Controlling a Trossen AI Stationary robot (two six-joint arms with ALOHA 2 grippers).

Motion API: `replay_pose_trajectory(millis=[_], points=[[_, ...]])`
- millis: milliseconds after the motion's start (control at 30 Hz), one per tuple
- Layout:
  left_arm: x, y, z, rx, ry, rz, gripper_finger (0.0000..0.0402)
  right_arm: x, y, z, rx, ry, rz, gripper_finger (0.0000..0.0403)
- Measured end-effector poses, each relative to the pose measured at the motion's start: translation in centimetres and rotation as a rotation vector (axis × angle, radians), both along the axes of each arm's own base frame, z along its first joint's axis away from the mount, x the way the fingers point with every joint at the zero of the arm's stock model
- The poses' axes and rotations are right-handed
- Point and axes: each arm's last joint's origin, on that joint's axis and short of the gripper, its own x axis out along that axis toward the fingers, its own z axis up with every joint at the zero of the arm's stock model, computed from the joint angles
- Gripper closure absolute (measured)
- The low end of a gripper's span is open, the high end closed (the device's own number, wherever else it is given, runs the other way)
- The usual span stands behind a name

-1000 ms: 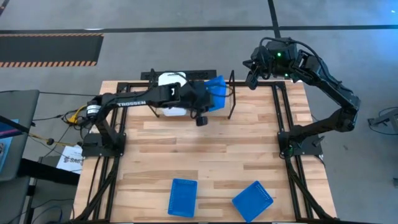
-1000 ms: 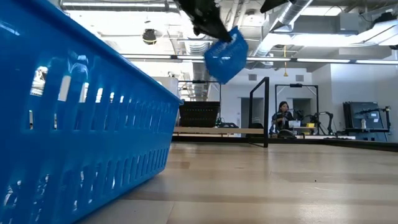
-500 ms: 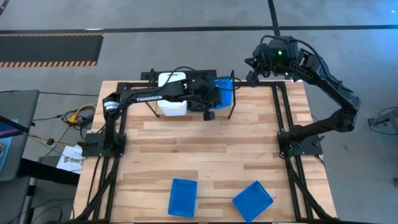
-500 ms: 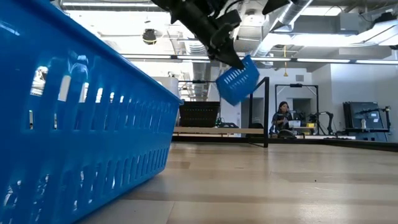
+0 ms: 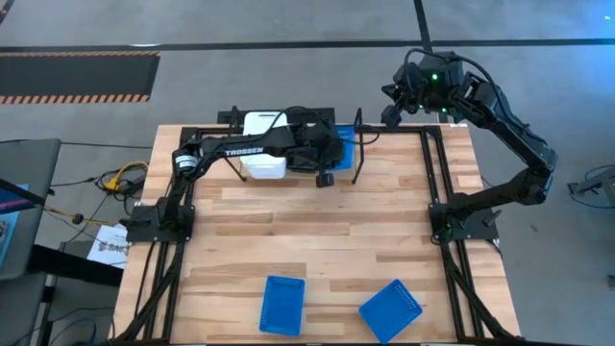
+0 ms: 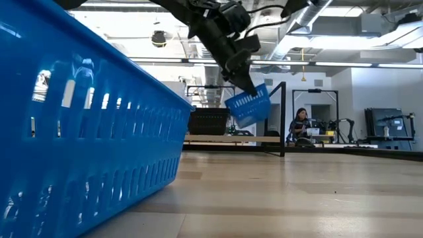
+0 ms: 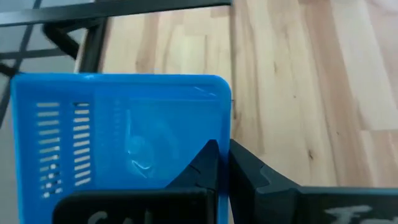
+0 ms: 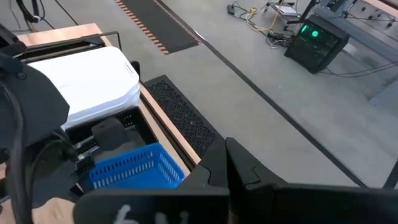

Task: Stack baskets on shelf by color
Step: Put the top blue bin on the shelf

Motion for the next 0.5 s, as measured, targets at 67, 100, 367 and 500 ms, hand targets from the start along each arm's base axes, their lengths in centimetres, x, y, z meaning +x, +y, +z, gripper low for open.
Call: replay_pose_trajectory(millis=[67,100,367,500], points=[[-0.01,0.25,-0.03,-0.005,-0.004,0.018,0.0401,-0.06,-0.10,0.01,-0.002,0.000,-0.004,0.0401],[-0.05,0.27,-0.05,-0.010,-0.002,0.021,0.0401,-0.05,-0.10,0.03,-0.003,-0.001,-0.004,0.0401],[0.05,0.20,-0.02,-0.025,-0.016,-0.002,0.0401,-0.03,-0.09,0.04,-0.007,0.000,0.000,0.0401],[-0.03,0.14,-0.11,-0.060,-0.011,-0.003,0.0401,-0.03,-0.09,0.04,-0.007,0.001,0.003,0.0401]])
